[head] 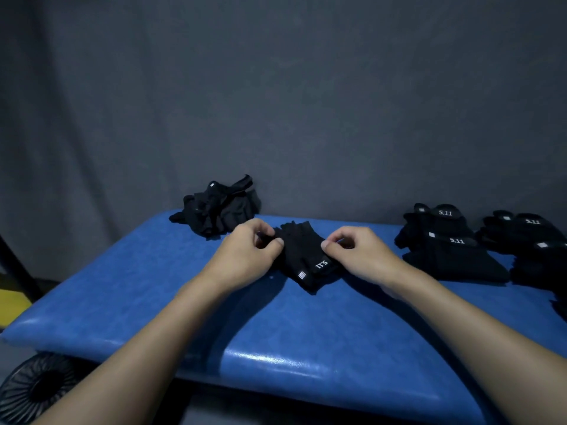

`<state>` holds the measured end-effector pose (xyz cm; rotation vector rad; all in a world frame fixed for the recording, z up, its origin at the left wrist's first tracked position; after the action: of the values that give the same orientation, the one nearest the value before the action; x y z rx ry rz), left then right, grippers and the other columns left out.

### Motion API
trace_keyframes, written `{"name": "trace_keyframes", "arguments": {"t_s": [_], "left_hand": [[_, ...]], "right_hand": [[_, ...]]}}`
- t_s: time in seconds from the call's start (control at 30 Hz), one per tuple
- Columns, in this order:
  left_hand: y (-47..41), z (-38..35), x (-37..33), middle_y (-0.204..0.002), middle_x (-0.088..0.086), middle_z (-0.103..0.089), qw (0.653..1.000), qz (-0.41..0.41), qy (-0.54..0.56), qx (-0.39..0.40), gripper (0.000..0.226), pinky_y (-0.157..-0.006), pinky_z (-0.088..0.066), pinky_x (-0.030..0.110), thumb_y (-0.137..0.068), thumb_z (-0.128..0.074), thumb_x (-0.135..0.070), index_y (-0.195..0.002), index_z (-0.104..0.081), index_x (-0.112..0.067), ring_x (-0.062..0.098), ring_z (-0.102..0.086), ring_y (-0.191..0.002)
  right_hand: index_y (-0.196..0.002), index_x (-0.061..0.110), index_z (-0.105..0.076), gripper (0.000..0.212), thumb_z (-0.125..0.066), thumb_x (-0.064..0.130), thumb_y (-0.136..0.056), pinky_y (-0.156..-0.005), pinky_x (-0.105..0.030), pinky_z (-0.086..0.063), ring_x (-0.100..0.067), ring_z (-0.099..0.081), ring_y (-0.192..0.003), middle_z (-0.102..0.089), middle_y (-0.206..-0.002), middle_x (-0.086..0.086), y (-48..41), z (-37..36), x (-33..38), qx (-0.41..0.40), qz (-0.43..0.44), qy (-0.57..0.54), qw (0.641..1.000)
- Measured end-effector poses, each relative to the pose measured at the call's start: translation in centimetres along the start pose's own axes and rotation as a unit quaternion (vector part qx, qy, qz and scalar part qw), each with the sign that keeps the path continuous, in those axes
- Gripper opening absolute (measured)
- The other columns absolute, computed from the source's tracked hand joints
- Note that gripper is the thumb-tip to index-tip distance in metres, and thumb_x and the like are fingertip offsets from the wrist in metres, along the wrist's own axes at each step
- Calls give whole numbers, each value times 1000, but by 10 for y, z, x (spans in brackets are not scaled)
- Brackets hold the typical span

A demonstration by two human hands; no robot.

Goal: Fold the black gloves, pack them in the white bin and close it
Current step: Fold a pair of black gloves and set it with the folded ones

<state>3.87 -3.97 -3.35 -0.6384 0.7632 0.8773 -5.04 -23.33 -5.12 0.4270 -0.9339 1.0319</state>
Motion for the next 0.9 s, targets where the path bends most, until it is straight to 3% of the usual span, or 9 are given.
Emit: {"name": "trace_keyframes", "arguments": {"t_s": [0.13,0.33,0.4,0.53,0.6,0.67,0.73,0.8,0.9], "left_hand": [[0,-9,0,-95,-6,-64,999,-2,-28,36,17,-74,-46,23,-92,-64,-39,-105,-68,-28,8,-63,-83],[1,-15,0,-110,-8,-67,996,-13,-34,82,20,-93,-49,23,-92,-60,-20,-109,-67,-29,9,-65,-100],[2,-15,0,-110,-8,-66,996,-14,-36,75,22,-90,-47,20,-91,-60,-18,-108,-67,-30,9,-64,-102],[3,-16,-4,-104,-14,-64,998,-21,-20,57,26,-76,-43,4,-93,-58,-16,-114,-65,-30,-2,-62,-92],[4,-16,-6,-105,-13,-63,999,-20,-9,47,26,-71,-41,2,-95,-58,-16,-118,-63,-27,-2,-60,-93],[4,-14,-7,-121,-6,-59,999,-26,-8,34,32,-83,-37,9,-95,-58,-19,-126,-61,-26,1,-54,-111],[5,-13,-9,-126,-4,-56,999,-34,-6,27,35,-92,-35,15,-96,-58,-18,-130,-60,-25,1,-50,-119],[4,-11,-12,-126,-7,-57,999,-51,-7,15,36,-95,-36,17,-96,-57,-16,-131,-60,-23,0,-49,-121],[3,-12,-18,-129,-9,-57,997,-80,-4,6,39,-98,-40,14,-95,-57,-12,-134,-58,-20,0,-51,-120]], "right_hand": [[-94,24,-63,16,-72,33,-85,-75,-28,-47,-13,-56,-75,-60,-83,1,7,-2,2,17,8,29,999],[-98,21,-59,17,-68,31,-89,-63,-27,-39,-11,-47,-62,-52,-70,6,32,4,10,70,11,94,993],[-97,25,-60,13,-68,32,-89,-66,-29,-42,-12,-51,-64,-57,-76,6,36,7,10,62,19,69,995],[-109,33,-66,20,-68,34,-89,-83,-23,-44,-7,-59,-94,-63,-107,8,34,9,7,12,22,17,1000],[-114,30,-67,25,-68,32,-89,-79,-19,-42,-3,-59,-93,-63,-107,10,33,6,5,9,15,-12,1000],[-114,27,-67,25,-69,31,-89,-69,-16,-39,-1,-55,-80,-59,-94,13,32,7,5,1,15,-11,1000],[-112,26,-68,25,-69,32,-88,-77,-22,-44,-4,-53,-82,-51,-89,16,31,9,5,-12,18,19,1000],[-111,27,-68,25,-69,34,-87,-97,-39,-45,-10,-54,-92,-50,-92,17,32,11,8,-23,29,56,998],[-111,26,-66,26,-71,32,-85,-100,-47,-44,-10,-54,-99,-50,-101,18,34,16,15,-48,57,55,996]]}}
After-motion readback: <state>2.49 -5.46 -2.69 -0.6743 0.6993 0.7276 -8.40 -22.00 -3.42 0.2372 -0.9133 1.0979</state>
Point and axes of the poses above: each hand's wrist, its own y-axis away from the middle knuckle, its own z-axis out of the back of the hand, x = y × z, the point moved 7 cm from there along -y, towards the middle knuckle
